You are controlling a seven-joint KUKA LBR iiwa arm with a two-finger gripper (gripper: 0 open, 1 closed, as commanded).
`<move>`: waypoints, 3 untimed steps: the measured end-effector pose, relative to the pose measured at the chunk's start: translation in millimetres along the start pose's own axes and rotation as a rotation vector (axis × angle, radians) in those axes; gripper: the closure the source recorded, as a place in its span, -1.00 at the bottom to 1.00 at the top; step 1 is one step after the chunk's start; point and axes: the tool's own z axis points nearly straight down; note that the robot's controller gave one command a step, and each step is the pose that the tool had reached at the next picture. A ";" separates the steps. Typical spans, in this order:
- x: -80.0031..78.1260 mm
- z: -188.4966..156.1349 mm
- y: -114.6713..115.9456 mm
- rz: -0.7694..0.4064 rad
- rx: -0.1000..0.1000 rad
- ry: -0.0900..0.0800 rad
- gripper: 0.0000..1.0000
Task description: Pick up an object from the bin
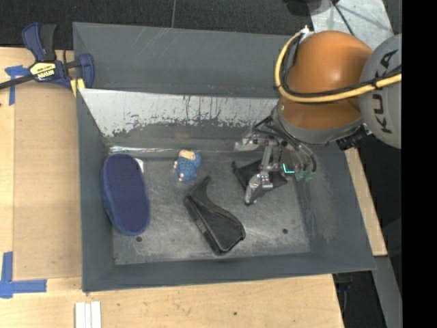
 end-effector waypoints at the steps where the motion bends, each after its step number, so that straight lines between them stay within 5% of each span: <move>1: 10.9 110.2 36.7 0.158 -0.001 -0.011 -1.00; 2: 18.9 113.8 30.6 0.464 0.000 0.004 -1.00; 3: 24.6 113.3 46.1 0.641 -0.002 0.000 -1.00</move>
Offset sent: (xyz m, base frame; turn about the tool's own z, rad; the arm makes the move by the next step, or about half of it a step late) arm -0.0201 0.0489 -0.1567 0.1941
